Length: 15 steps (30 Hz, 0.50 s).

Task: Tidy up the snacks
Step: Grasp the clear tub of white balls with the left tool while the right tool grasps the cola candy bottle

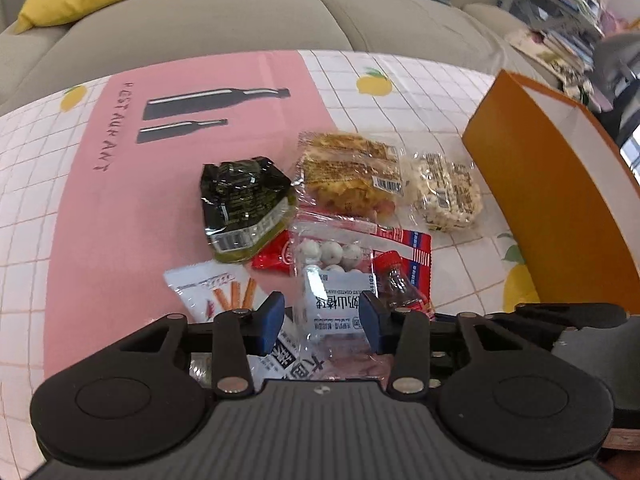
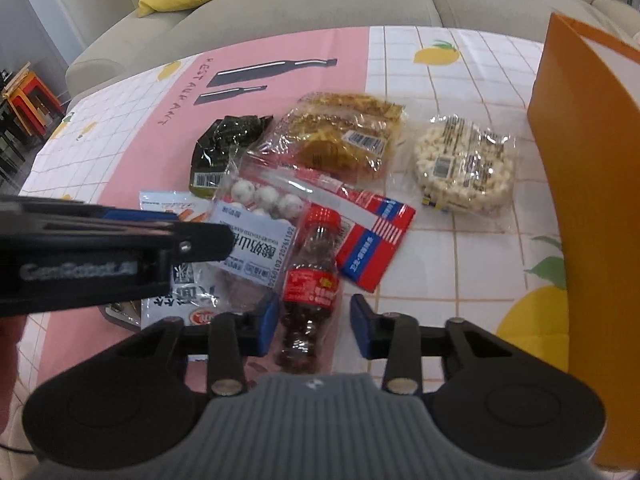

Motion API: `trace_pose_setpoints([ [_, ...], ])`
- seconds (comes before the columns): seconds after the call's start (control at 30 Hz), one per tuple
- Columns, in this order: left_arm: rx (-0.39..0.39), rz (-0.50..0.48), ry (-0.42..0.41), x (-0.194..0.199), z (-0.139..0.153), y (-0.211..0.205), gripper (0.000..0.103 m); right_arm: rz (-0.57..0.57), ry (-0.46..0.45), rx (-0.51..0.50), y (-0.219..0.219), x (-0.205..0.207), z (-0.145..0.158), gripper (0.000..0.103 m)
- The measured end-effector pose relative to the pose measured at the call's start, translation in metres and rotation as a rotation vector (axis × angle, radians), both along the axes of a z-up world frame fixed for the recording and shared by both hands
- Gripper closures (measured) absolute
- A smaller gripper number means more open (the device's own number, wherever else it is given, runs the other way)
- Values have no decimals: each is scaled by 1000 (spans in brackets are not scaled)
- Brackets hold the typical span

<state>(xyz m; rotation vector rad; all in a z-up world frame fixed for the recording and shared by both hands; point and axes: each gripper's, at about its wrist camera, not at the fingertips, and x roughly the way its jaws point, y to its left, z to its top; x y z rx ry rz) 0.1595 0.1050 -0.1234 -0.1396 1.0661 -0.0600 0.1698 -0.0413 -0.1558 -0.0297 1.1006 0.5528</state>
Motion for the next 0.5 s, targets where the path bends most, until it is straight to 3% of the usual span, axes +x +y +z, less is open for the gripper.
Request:
trace_pose_setpoints([
  [0.2,30,-60,115,21,-12,-6,51,-7,45,-34,-10,5,-4,74],
  [0.5,2,-97,204,41,-21,-11,42,33,78,-73,-4,17,-3,73],
])
